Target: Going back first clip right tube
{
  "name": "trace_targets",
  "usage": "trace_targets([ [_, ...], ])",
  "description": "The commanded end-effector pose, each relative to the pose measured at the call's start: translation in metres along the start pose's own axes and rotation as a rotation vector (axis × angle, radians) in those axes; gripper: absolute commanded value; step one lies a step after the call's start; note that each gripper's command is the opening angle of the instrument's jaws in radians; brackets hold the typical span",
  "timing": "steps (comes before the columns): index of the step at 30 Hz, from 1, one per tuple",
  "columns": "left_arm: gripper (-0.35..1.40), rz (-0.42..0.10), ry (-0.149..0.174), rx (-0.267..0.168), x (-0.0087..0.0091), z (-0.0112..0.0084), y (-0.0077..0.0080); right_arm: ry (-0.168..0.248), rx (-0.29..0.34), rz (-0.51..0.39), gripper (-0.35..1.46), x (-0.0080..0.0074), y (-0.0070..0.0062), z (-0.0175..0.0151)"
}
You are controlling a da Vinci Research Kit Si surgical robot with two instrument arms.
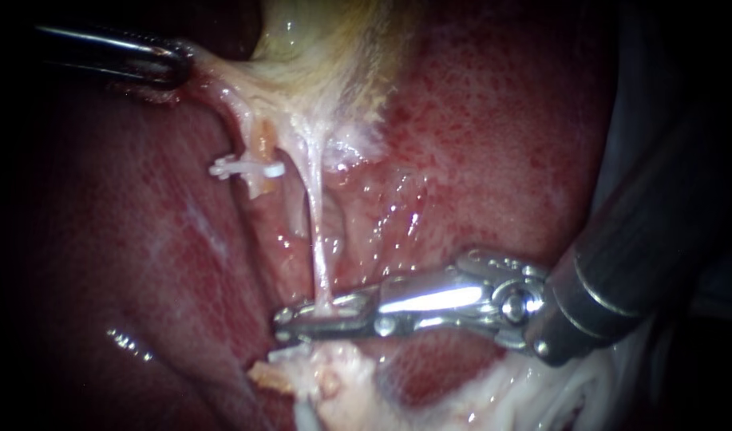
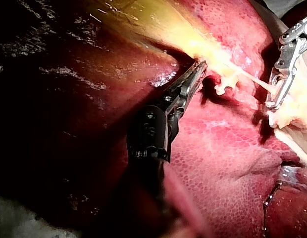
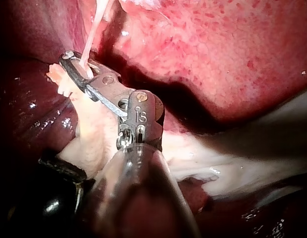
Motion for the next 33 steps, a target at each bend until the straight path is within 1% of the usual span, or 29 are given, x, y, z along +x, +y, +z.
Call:
trace_targets([
  [1,-0.35,0.001,0.000,0.001,0.0000,0.0000,0.0000,0.003,0.001,-0.038,-0.02,-0.0001,0.0002,0.0002],
  [2,-0.35,0.001,0.000,0.001,0.0000,0.0000,0.0000,0.013,-0.015,-0.080,0.20,-0.0001,0.0003,0.0004],
  [3,-0.35,0.001,0.000,0.001,0.0000,0.0000,0.0000,0.017,-0.034,-0.110,0.30,-0.0001,0.0004,0.0006],
  [5,-0.35,0.001,0.000,0.001,-0.0001,0.0000,0.0000,0.010,-0.079,-0.164,0.42,0.0000,0.0008,0.0009],
  [6,-0.35,0.001,0.000,0.001,-0.0001,0.0001,0.0000,0.003,-0.115,-0.199,0.46,0.0001,0.0009,0.0009],
  [7,-0.35,0.001,0.000,0.001,-0.0001,0.0001,0.0000,-0.004,-0.136,-0.222,0.48,0.0001,0.0011,0.0008],
  [8,-0.35,0.001,0.000,0.001,-0.0001,0.0001,0.0000,-0.006,-0.156,-0.256,0.49,0.0001,0.0012,0.0007],
  [9,-0.35,0.001,0.000,0.001,-0.0001,0.0001,0.0000,-0.017,-0.182,-0.295,0.49,0.0001,0.0013,0.0004],
  [12,-0.35,0.001,0.000,0.001,-0.0001,0.0001,0.0000,-0.048,-0.224,-0.357,0.49,0.0001,0.0014,-0.0006],
  [17,-0.35,0.001,0.000,0.001,-0.0001,0.0001,-0.0001,-0.053,-0.254,-0.408,0.50,0.0007,0.0013,-0.0026],
  [19,-0.35,0.002,0.000,0.001,-0.0002,0.0000,-0.0001,-0.060,-0.257,-0.450,0.50,0.0009,0.0011,-0.0035],
  [23,-0.35,0.002,0.000,-0.001,-0.0002,-0.0002,-0.0001,-0.083,-0.248,-0.547,0.50,0.0015,0.0001,-0.0063],
  [24,-0.35,0.002,0.000,-0.001,-0.0002,-0.0002,-0.0001,-0.092,-0.260,-0.575,0.50,0.0016,-0.0002,-0.0072],
  [27,-0.35,0.002,0.000,-0.001,-0.0002,-0.0001,-0.0002,-0.139,-0.298,-0.666,0.50,0.0021,-0.0012,-0.0096],
  [31,-0.35,0.002,0.000,-0.001,-0.0002,-0.0001,-0.0003,-0.187,-0.293,-0.718,0.50,0.0026,-0.0021,-0.0122],
  [33,-0.35,0.002,0.000,-0.001,-0.0002,-0.0001,-0.0003,-0.200,-0.293,-0.736,0.50,0.0027,-0.0025,-0.0132],
])
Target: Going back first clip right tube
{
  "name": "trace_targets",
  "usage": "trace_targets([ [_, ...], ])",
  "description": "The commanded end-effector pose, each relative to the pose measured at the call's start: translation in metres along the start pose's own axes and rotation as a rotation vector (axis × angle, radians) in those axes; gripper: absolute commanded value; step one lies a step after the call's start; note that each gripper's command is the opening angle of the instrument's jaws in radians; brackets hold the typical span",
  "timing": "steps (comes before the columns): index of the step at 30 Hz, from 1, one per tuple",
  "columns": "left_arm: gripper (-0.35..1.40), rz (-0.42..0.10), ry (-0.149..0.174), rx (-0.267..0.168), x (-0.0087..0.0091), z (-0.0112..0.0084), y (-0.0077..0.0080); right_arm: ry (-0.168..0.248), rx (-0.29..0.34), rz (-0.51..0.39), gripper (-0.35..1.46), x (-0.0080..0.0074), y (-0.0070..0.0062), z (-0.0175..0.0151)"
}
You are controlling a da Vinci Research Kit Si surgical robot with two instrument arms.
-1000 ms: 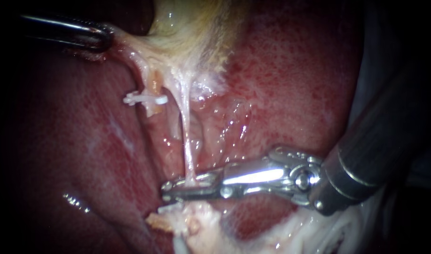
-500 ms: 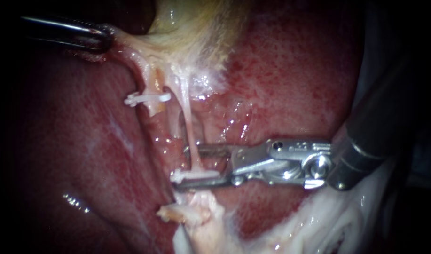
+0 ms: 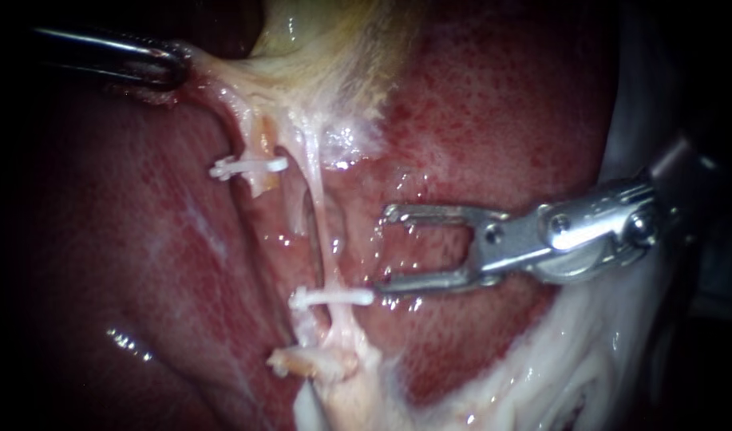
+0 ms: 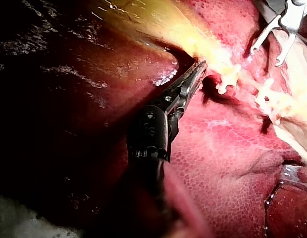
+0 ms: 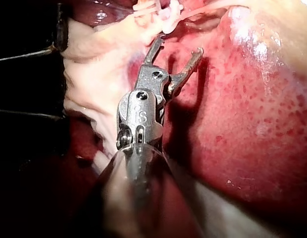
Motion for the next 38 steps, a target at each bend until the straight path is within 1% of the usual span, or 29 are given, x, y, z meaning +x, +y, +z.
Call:
trace_targets([
  [1,-0.35,-0.001,0.000,0.000,0.0000,0.0001,0.0000,-0.009,0.004,-0.012,0.50,0.0000,-0.0001,-0.0008],
  [5,-0.35,-0.001,0.000,0.001,0.0000,0.0002,0.0000,-0.014,0.010,-0.041,0.50,0.0000,0.0001,-0.0030],
  [10,-0.35,0.001,0.001,0.008,-0.0004,0.0007,0.0002,-0.024,0.020,-0.059,0.50,-0.0003,0.0003,-0.0045],
  [15,-0.35,0.007,0.003,-0.001,-0.0016,0.0025,0.0003,-0.029,0.024,-0.077,0.50,-0.0004,0.0003,-0.0051],
  [17,-0.35,0.018,-0.006,-0.007,-0.0022,0.0034,0.0002,-0.031,0.029,-0.083,0.50,-0.0004,0.0003,-0.0053],
  [23,-0.35,0.005,-0.029,-0.021,-0.0039,0.0062,-0.0008,-0.051,0.042,-0.107,0.50,-0.0003,0.0005,-0.0057],
  [27,-0.35,0.009,-0.035,-0.025,-0.0045,0.0074,-0.0011,-0.053,0.047,-0.105,0.50,-0.0002,0.0007,-0.0062],
  [38,-0.35,0.004,-0.038,-0.026,-0.0044,0.0073,-0.0011,-0.049,0.058,-0.114,0.50,-0.0001,0.0009,-0.0068],
])
